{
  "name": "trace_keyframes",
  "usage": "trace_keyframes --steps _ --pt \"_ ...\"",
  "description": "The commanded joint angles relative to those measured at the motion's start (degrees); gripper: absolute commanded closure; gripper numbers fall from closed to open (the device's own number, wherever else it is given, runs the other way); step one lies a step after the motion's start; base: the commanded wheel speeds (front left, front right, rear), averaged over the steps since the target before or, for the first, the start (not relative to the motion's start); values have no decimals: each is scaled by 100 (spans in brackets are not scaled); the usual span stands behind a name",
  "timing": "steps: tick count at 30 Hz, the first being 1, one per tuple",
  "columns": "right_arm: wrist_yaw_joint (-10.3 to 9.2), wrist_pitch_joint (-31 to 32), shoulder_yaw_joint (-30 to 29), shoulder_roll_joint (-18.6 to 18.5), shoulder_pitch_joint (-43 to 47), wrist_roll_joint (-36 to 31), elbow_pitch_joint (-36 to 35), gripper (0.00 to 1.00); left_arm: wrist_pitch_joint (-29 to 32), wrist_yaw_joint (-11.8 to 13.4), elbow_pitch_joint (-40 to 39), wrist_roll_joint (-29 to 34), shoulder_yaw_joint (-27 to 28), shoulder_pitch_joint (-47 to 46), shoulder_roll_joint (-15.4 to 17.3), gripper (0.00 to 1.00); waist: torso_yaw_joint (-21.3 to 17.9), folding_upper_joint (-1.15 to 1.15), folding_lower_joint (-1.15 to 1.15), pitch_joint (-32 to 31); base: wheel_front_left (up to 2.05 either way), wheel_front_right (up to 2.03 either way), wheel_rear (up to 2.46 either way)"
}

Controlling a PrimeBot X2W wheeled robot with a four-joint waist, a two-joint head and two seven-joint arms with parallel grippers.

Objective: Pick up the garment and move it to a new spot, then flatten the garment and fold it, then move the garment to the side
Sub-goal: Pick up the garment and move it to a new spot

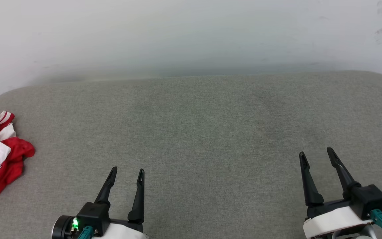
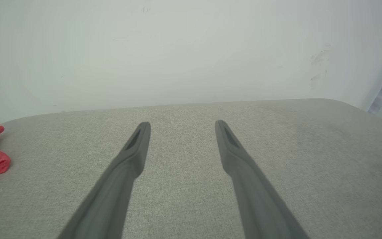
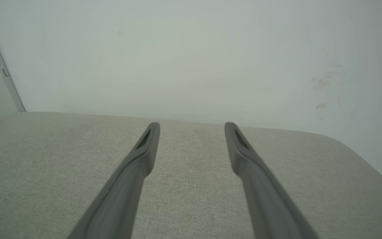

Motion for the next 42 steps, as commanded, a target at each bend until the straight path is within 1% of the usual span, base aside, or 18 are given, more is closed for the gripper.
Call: trace_keyframes --steps 1,6,11,17,31,38,42 --pt "-2 -12 3 -2 7 24 12 0 -30 -11 3 -34 2 -26 -12 0 29 0 0 7 0 0 0" --pt "-2 -12 62 -1 17 31 5 0 -30 -23 0 -40 25 -57 -11 0 197 0 0 19 0 0 0" --pt "-2 -12 151 -1 58 43 -11 0 -24 10 -1 -18 72 -29 -12 0 472 0 0 1 0 0 0" --pt "-2 -12 313 0 101 27 -13 0 -24 119 4 26 168 -19 -12 0 926 0 0 -18 0 0 0" --pt "-2 -12 594 -1 131 110 14 0 -24 101 -118 183 356 116 -11 0 2003 0 0 -117 0 0 0" --pt "-2 -12 674 -1 131 156 29 0 -24 117 -241 258 418 173 -12 0 2346 0 0 -150 0 0 0" --pt "-2 -12 701 -2 187 178 43 0 -23 78 -251 251 430 202 -13 0 2486 0 0 -189 0 0 0"
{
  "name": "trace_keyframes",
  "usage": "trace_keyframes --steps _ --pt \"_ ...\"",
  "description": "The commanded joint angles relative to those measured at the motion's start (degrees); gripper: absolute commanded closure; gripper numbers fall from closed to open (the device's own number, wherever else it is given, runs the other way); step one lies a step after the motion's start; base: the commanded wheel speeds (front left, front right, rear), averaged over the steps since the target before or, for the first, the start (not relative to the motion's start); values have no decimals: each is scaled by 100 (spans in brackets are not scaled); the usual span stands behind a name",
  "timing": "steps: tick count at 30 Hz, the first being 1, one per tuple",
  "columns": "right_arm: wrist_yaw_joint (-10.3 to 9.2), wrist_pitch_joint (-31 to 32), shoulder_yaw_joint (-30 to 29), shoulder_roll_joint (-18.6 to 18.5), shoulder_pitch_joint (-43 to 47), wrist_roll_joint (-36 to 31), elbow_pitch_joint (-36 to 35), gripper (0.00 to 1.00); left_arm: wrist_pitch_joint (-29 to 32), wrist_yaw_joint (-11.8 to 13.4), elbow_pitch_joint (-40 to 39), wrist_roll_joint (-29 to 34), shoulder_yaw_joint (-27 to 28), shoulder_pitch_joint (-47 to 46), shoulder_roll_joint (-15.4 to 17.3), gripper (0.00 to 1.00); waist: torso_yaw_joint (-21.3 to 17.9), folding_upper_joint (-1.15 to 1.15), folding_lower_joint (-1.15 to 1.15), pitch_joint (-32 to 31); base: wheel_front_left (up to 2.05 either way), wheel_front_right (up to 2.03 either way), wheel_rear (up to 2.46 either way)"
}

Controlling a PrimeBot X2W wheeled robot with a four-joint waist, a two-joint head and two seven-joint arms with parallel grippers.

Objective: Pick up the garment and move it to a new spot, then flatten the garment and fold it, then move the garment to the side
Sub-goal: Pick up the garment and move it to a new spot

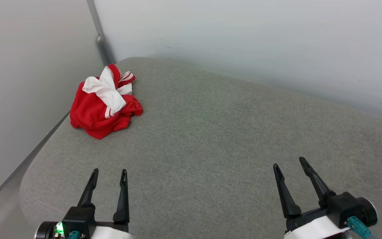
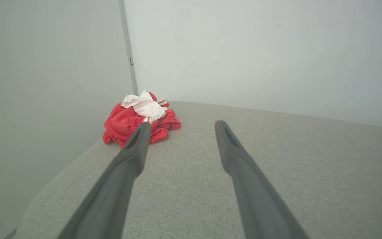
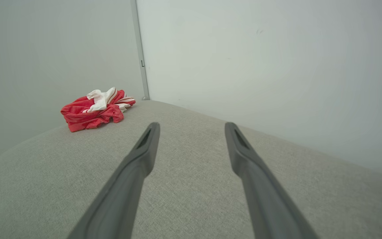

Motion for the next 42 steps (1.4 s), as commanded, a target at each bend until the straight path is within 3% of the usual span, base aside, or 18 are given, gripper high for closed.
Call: trace_keyframes --steps 1,10,17,21,26,29,31,36,42 --pt "-2 -12 2 -1 68 10 5 0 -15 -24 -23 40 24 32 -8 0 87 0 0 -33 0 0 0" --pt "-2 -12 49 -1 -44 2 -22 0 -16 -53 -63 -25 98 8 -8 0 152 0 0 63 0 0 0" --pt "-2 -11 46 -2 -193 -218 -82 0 -16 34 -66 -153 352 -266 -10 0 -14 0 0 516 0 0 0" --pt "-2 -11 3 -2 -352 -465 -162 0 -15 -157 103 -235 658 -668 19 0 -184 0 0 984 0 0 0" --pt "-2 -12 -30 -3 -506 -738 -253 0 -16 -418 686 -455 975 -1346 348 0 -382 0 0 1469 0 0 0" --pt "-2 -11 -102 -75 -601 -880 -353 0 77 -534 1447 -757 1053 -2077 805 0 -512 0 0 1840 0 0 0" --pt "-2 -12 -141 -147 -643 -948 -432 0 449 -573 1913 -1040 1053 -2641 1199 0 -587 0 0 2075 0 0 0" --pt "-2 -11 -170 -272 -779 -1036 -608 0 1696 -593 2592 -1994 636 -3746 2251 0 -828 0 0 2578 0 0 0" --pt "-2 -12 -197 -302 -868 -1104 -760 0 3669 -591 3105 -3511 -52 -4552 3351 0 -1096 0 0 3082 0 0 0"
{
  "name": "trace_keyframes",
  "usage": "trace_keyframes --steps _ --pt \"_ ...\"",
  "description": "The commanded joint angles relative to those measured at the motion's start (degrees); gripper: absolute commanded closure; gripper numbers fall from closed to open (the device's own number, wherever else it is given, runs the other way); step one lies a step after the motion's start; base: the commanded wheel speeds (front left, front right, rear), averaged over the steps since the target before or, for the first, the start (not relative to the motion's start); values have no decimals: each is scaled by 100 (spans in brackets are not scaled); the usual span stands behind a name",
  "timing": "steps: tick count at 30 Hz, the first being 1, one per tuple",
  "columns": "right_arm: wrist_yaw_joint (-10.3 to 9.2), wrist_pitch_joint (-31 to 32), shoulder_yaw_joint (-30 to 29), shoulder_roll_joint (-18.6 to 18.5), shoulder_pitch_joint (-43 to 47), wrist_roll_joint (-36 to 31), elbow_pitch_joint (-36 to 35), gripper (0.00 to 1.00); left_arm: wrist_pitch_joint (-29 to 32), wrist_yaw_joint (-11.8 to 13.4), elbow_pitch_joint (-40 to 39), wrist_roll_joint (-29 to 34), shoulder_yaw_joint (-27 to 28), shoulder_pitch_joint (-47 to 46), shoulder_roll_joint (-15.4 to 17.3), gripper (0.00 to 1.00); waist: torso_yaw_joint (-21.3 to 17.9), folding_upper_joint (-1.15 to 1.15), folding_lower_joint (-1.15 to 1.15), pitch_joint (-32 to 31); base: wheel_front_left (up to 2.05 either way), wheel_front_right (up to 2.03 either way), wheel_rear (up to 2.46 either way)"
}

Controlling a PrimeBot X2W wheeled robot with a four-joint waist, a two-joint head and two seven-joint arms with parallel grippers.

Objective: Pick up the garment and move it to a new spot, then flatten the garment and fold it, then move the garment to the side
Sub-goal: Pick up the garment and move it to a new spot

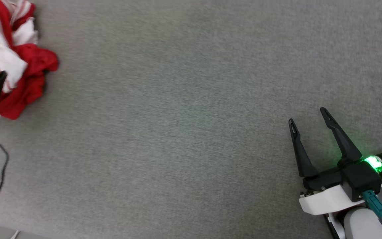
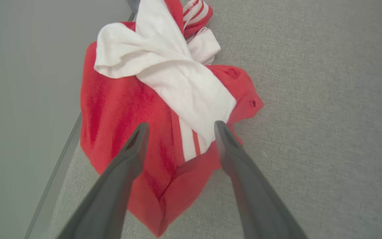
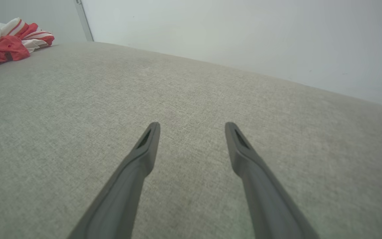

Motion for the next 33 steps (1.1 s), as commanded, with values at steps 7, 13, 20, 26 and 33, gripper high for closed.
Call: trace_keyframes --steps 7,13,20,26,33 --pt "-4 -3 -68 -17 -94 -73 -105 0 1216 2 446 -1160 -299 -371 849 0 -479 0 -1 650 0 0 0" --pt "-7 28 -208 -42 -39 -101 -103 0 1370 1 774 -1454 -544 -487 983 0 -563 0 -1 878 0 0 0" --pt "-7 33 -276 -9 -51 -149 -35 0 1347 -4 830 -1763 -971 -425 854 100 -533 0 -1 875 0 0 0" --pt "-6 26 -200 30 -40 -99 81 0 689 1 947 -1778 -1032 -532 1057 100 -496 0 -1 538 0 0 0" --pt "-4 -9 -110 134 20 -1 267 0 -144 1 481 -1940 -1207 -654 1252 100 -500 0 -1 -162 0 0 0"
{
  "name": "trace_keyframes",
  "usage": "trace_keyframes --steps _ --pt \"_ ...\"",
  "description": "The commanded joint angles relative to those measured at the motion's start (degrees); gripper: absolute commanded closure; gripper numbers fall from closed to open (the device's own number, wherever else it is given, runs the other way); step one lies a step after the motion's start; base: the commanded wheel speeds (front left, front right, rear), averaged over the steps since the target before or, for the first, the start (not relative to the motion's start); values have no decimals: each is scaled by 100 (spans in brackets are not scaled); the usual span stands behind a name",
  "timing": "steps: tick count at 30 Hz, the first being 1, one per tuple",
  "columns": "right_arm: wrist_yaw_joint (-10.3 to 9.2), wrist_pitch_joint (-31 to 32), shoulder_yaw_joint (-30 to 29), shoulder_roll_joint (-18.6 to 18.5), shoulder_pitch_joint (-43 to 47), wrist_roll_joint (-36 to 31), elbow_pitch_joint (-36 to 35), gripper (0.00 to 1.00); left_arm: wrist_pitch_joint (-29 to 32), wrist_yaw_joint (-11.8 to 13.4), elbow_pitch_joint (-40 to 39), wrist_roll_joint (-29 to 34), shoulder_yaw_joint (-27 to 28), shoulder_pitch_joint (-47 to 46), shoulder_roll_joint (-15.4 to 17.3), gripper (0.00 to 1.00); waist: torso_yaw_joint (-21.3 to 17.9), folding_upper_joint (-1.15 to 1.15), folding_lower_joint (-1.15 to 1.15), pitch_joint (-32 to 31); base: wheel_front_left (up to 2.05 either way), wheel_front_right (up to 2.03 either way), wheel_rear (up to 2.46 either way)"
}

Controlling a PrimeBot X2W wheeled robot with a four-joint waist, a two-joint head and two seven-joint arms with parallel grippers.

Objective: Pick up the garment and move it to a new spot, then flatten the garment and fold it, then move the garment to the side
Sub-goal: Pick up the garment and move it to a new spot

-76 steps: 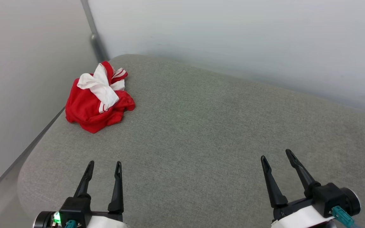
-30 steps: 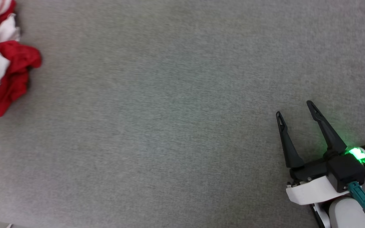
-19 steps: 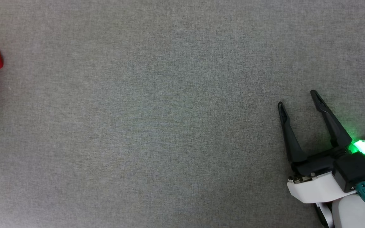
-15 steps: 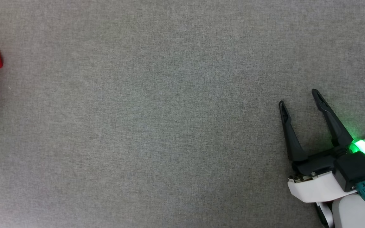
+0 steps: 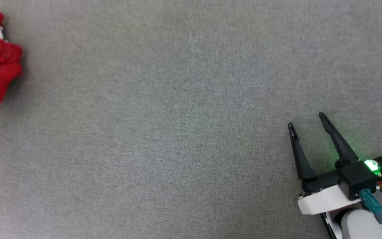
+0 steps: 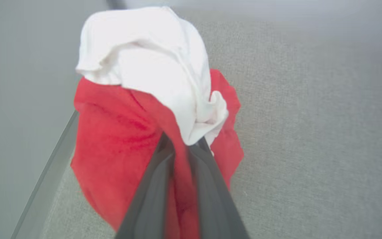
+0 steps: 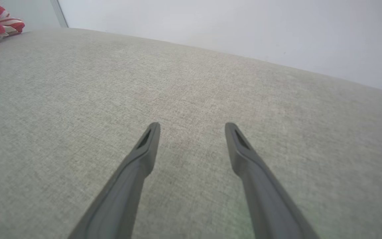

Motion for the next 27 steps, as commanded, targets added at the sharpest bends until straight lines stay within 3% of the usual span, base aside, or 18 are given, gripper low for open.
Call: trace_keyframes --steps 1,10,16,22,27 --pt "-8 -8 6 32 59 32 63 0 -171 -1 -158 -24 -53 -109 74 100 -10 0 0 -384 0 0 0" --pt "-7 -8 29 134 176 235 325 0 -895 -1 -1182 254 -622 -274 420 100 -244 0 0 -1153 0 0 0" --pt "-7 -8 0 164 293 363 437 0 -1152 -1 -1871 551 -1111 -345 351 100 -530 0 0 -1536 0 0 0" --pt "-7 -8 -51 167 321 563 437 0 -1080 -1 -2436 843 -1710 -287 -40 100 -888 0 0 -1785 0 0 0" --pt "-7 -8 -101 169 350 676 404 0 -959 9 -2821 956 -2212 -133 -594 100 -1218 0 0 -1913 0 0 0"
